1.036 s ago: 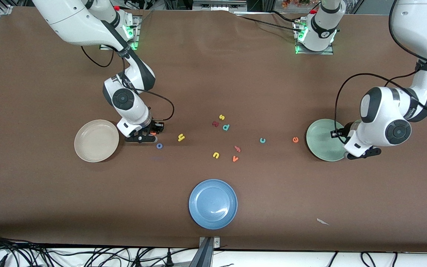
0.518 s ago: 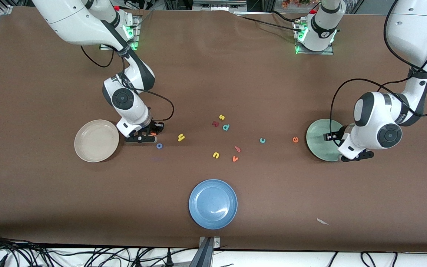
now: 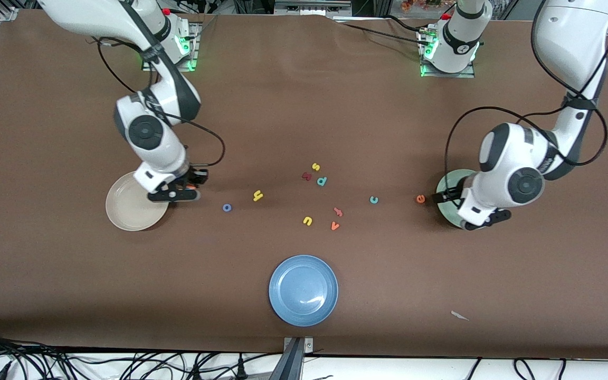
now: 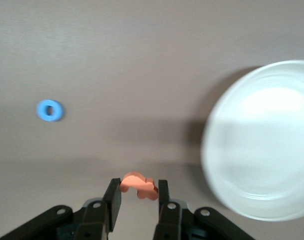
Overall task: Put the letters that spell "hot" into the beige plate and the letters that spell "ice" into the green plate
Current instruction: 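Drop the maroon letter in green while the right gripper drops orange in beige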
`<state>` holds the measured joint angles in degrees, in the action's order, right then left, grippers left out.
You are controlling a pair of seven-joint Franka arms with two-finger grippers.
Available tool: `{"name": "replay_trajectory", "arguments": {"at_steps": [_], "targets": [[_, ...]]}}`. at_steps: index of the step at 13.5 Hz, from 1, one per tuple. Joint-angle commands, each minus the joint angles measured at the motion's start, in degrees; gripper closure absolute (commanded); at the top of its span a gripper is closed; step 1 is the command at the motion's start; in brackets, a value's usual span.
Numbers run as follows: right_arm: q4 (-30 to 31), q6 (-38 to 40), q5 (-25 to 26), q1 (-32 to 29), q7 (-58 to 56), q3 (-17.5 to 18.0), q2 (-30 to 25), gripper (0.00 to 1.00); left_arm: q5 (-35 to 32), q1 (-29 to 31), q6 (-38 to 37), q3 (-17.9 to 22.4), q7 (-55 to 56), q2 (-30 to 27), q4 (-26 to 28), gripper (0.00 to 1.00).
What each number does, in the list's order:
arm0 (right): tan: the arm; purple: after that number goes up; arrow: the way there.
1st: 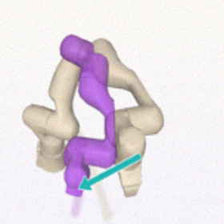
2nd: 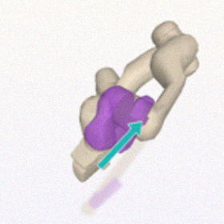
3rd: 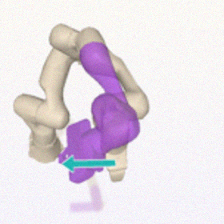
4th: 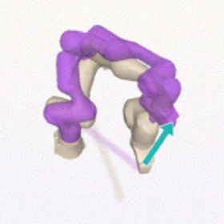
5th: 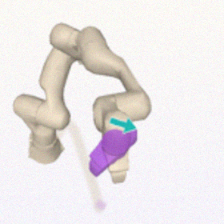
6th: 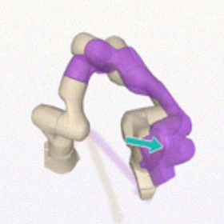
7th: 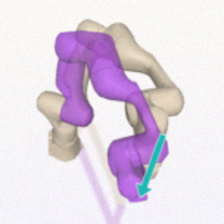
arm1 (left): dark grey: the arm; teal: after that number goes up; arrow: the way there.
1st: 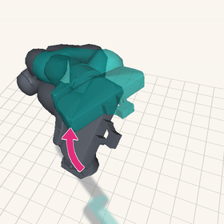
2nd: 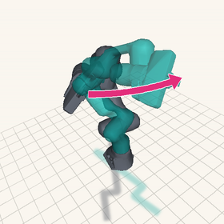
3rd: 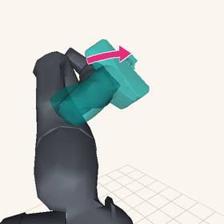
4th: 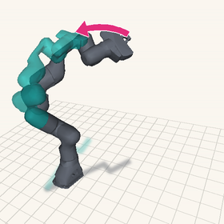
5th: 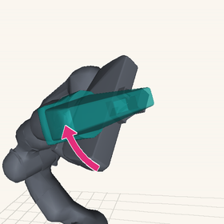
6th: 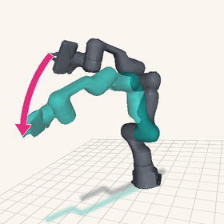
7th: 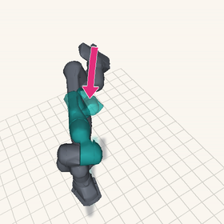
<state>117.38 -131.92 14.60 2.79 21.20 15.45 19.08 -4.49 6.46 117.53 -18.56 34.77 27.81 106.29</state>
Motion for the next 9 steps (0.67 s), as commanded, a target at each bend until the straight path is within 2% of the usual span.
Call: {"name": "replay_trajectory", "arguments": {"at_steps": [1,4,6,8,9], "targets": [[3.5,1.7,0.1,-4.1,-10.6,-2.2,-5.0,0.73,-0.2,-0.7,0.2,-3.9,10.7,-0.7,-0.6,0.0],[6.4,0.4,0.0,-4.5,-21.3,-8.6,-6.9,0.7,-0.3,-3.5,0.4,-4.4,18.3,0.7,-2.8,0.0],[6.9,-1.6,-0.2,-5.3,-24.1,-9.6,-6.7,0.62,-0.3,-4.3,0.5,-4.4,19.7,1.0,-2.8,0.0],[7.1,-2.9,-0.4,-5.4,-23.9,-9.7,-6.3,0.23,-0.2,-4.6,0.5,-4.4,19.8,1.1,-2.8,0.0],[7.1,-3.3,-0.4,-5.5,-23.8,-9.6,-6.2,0.2,-0.2,-4.6,0.7,-4.4,19.9,1.1,-2.8,0.0]]}}
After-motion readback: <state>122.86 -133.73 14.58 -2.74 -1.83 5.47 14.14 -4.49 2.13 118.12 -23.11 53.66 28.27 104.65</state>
